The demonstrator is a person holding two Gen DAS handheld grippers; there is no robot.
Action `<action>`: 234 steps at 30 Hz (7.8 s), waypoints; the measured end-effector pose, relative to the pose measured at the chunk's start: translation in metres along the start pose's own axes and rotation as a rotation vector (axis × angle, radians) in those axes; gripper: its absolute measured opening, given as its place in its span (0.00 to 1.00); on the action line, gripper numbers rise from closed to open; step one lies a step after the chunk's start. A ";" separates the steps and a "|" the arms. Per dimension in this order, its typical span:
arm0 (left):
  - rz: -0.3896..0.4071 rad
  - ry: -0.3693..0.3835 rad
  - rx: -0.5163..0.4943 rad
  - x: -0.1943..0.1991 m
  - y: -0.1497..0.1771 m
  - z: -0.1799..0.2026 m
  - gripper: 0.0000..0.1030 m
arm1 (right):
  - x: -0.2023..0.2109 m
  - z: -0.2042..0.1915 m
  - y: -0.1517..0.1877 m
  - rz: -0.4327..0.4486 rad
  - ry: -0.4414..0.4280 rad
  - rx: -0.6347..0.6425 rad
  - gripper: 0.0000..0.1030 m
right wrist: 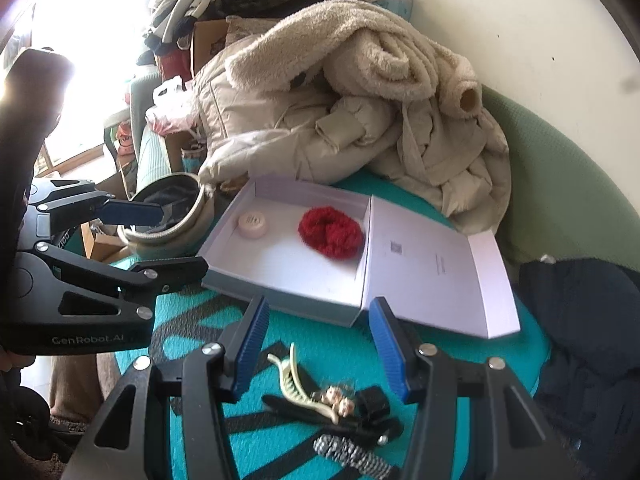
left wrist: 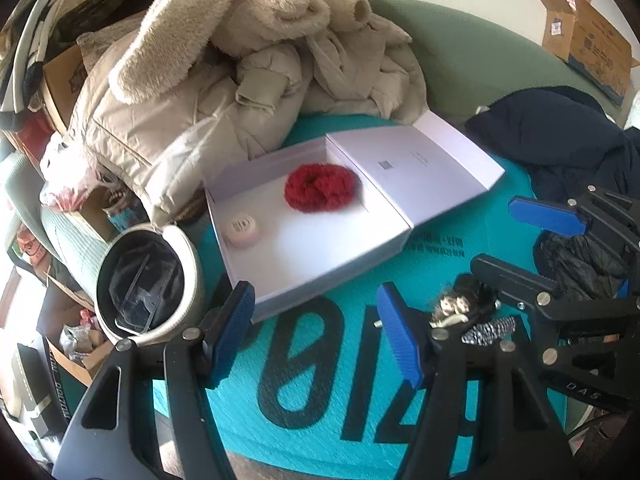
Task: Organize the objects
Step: 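Withdraw both grippers from the box back toward the remaining pile, then grasp the checkered scrunchie with the right gripper while the left grasps the black claw clip, then lift the checkered scrunchie and black claw clip off the mat, then carry the checkered scrunchie and black claw clip toward the white box, then lower the checkered scrunchie with the right gripper while the left lowers the black claw clip into the box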
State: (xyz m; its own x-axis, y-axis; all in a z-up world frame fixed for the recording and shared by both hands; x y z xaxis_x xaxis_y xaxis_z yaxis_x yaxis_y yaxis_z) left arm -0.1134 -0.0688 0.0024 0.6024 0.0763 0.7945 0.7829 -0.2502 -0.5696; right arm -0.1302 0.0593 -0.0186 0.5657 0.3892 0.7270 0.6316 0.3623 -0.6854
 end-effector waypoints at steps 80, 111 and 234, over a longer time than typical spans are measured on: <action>-0.172 0.343 -0.210 -0.160 0.061 0.176 0.33 | -0.087 0.101 0.178 -0.297 -0.011 -0.260 0.47; -0.191 0.372 -0.155 -0.102 0.116 0.178 0.21 | -0.033 0.075 0.221 -0.324 -0.048 -0.264 0.26; -0.128 0.104 0.090 -0.109 0.021 -0.076 0.21 | -0.129 -0.043 0.000 -0.161 -0.249 0.076 0.20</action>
State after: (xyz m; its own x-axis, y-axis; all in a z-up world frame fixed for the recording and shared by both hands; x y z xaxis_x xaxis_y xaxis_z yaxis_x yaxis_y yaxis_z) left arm -0.1748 -0.1561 -0.0798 0.4813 0.0008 0.8765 0.8657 -0.1575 -0.4752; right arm -0.1800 -0.0272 -0.1103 0.3082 0.5140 0.8005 0.6554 0.4951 -0.5703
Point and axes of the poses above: each gripper's, at about its wrist camera, not at the fingertips, and x roughly against the way its jaws point, z to its right, y to its underside, the point moved 9 cm from there along -x, roughly the way its jaws point, and after that the axes turned 14 degrees about -x, right-handed, at the moved point
